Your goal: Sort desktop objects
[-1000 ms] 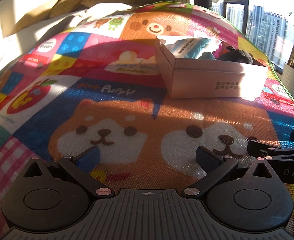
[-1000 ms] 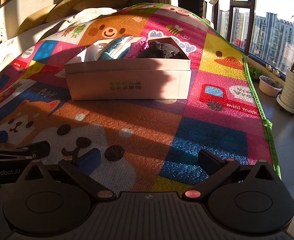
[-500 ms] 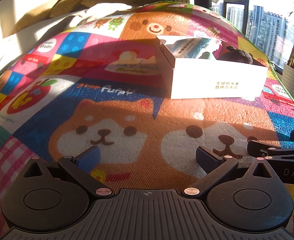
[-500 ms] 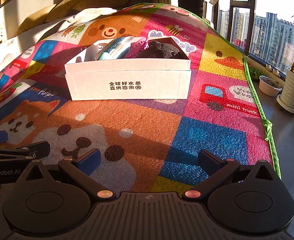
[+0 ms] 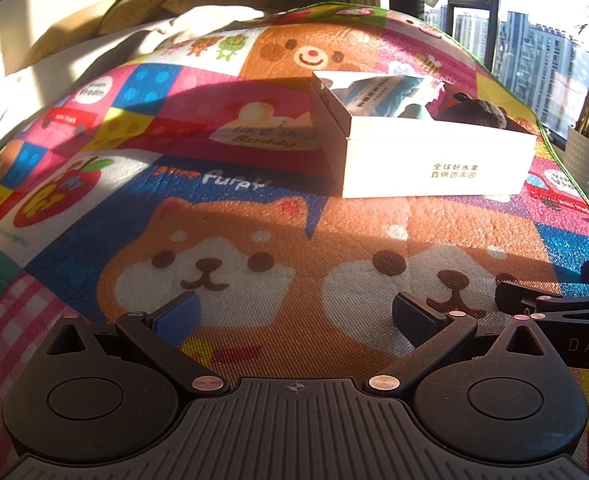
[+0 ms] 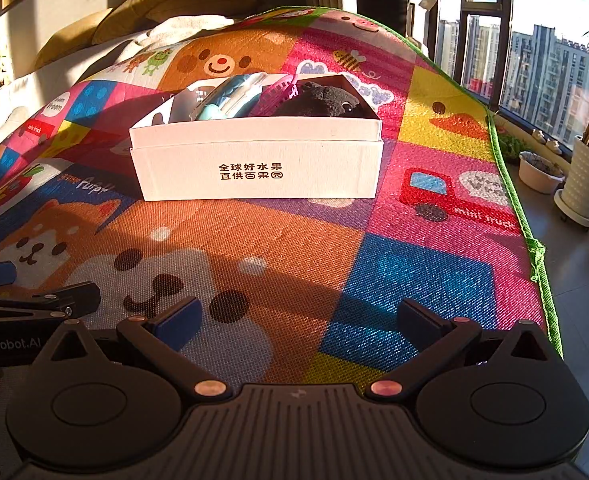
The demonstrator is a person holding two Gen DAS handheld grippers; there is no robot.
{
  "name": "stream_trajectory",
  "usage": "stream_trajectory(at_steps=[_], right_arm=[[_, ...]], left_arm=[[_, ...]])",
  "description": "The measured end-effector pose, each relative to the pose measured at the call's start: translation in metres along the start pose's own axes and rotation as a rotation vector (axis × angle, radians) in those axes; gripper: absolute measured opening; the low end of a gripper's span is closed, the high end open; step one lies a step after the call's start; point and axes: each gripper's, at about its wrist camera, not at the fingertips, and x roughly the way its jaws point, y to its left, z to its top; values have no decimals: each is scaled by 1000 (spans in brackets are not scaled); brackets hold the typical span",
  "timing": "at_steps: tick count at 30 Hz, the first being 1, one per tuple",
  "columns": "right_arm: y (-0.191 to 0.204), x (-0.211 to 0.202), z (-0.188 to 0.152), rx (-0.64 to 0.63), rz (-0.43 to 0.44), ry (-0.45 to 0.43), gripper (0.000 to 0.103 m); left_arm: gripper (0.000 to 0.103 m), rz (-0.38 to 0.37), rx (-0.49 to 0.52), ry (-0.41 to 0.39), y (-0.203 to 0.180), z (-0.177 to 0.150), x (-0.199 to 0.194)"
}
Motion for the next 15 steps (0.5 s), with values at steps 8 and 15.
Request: stream_trajectory(at_steps=[8,15], right_arm=[[-1,1,0,1,1,0,103],[-1,1,0,1,1,0,103]], left_arm=[[103,-4,-22,16,0,6,5],[103,-28,-27,13,4,5,3]])
